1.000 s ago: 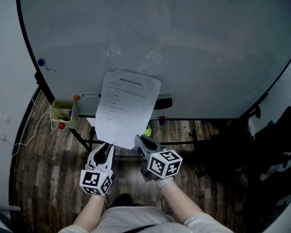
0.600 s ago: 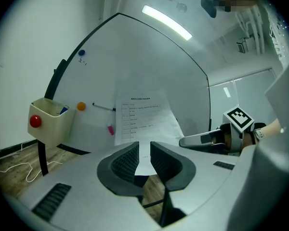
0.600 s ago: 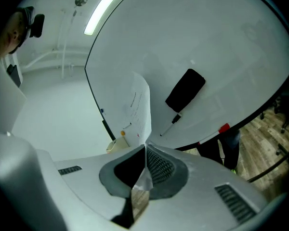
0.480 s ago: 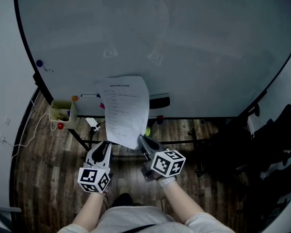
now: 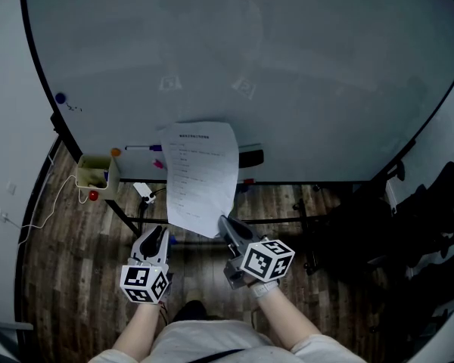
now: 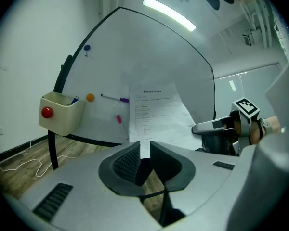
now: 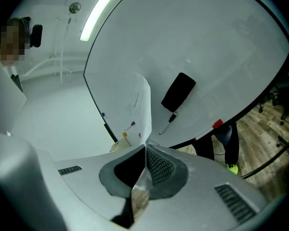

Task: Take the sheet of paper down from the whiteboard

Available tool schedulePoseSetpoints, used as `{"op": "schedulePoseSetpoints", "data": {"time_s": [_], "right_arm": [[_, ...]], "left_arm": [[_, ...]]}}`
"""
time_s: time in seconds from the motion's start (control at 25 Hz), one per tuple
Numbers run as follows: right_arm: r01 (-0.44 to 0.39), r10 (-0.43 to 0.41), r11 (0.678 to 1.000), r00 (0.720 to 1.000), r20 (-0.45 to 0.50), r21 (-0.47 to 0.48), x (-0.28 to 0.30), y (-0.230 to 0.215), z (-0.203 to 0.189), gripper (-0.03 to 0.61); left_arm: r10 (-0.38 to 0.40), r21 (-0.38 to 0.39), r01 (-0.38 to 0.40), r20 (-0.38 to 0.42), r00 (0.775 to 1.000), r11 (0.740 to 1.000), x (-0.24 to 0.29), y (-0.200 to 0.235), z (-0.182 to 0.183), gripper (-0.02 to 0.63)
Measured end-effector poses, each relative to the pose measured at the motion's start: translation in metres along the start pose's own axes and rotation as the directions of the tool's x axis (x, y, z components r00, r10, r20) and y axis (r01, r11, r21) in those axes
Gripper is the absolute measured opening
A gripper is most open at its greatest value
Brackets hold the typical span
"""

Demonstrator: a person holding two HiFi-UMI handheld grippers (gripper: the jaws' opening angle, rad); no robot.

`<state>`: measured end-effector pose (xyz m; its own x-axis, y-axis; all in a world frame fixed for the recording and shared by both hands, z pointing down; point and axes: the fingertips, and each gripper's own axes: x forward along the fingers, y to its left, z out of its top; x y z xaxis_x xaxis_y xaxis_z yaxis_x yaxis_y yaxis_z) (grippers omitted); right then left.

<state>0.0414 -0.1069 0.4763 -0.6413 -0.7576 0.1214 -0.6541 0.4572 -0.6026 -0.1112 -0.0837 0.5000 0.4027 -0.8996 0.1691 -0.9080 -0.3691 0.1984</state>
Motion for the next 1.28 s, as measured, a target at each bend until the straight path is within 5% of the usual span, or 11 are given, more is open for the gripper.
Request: {"op": "schedulePoseSetpoints", "data": {"time_s": [0.2,1.28], "right_arm": [[-0.021,0.021,1.000,1.000,-0.016,-0.006,-0.011,0.005,-0.007,0.023],[-0.116,0.128,0.990,0.978,-0.164,0.077,-0.045,0.026,-0.079,0.021]], "left_arm": [[-0.007,0.002,0.007,-0.011,1.000,1.000,-0.005,-0.004,-0.008,0.029],[-0.045,0.009,0.045,-0.059,0.997,0.999,-0.032,-0.011,-0.029,0.017]]}}
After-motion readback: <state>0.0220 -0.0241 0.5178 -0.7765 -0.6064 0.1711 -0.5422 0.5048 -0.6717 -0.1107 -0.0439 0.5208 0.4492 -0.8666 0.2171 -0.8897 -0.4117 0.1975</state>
